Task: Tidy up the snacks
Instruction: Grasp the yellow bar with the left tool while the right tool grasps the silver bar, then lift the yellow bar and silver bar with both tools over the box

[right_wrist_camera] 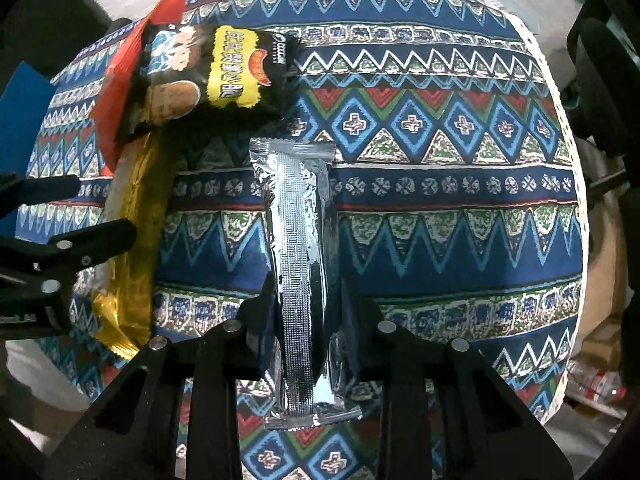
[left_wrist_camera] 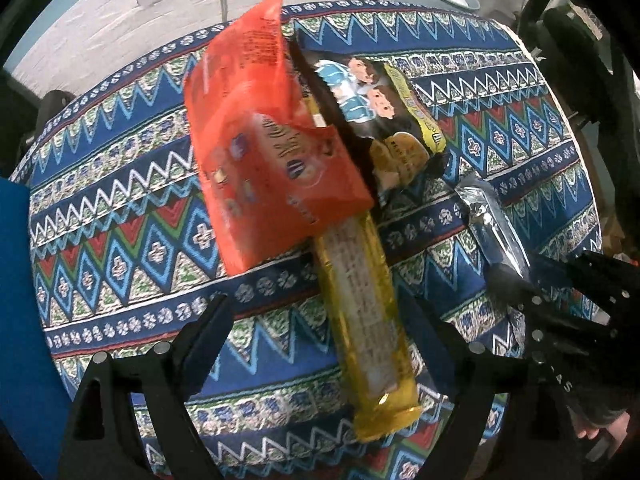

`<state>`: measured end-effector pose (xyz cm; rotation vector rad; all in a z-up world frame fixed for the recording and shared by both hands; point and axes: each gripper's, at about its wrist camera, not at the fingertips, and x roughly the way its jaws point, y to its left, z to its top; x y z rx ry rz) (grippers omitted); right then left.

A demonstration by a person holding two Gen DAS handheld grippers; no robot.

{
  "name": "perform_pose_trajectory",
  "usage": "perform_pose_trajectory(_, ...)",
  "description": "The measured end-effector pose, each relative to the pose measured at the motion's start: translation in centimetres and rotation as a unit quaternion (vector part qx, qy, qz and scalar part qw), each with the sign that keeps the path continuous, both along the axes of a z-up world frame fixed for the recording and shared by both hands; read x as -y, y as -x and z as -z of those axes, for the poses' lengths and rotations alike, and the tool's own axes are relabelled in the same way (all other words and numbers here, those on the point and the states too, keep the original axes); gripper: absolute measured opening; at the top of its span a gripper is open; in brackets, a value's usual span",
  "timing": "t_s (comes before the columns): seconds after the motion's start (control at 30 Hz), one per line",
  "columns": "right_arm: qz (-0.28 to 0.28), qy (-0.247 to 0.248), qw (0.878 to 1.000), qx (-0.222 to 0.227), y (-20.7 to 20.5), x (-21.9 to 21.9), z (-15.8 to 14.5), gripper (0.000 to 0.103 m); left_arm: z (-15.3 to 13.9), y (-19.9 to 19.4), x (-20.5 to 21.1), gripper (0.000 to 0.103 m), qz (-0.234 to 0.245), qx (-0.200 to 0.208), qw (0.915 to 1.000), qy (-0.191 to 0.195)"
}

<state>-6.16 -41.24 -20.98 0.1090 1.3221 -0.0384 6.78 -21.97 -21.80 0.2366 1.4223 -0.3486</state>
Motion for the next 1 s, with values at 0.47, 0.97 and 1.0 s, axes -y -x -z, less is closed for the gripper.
perform_pose_trajectory(0.47,-0.012,0.017,1.0,0.02,-3.2,-0.5,-0.9,0.038,3.5,-3.2,2.7,0.078,-0.013,0.026,0.9993,-0.024)
perform_pose_trajectory(0.97,-0.027,0.038,0.998,0.044,-6.5,-6.6,-0.9,0.027,1.3,-1.8,0.7,0.033,0.017,0.1,0.9946,-0.022)
perform_pose_trajectory(1.0,-0.026,0.035,0.998,0.045,-6.6,-6.6,-1.1,0.027,1.1,-1.7,0.0,0.033,0.02,0.104,0.9942,-0.019)
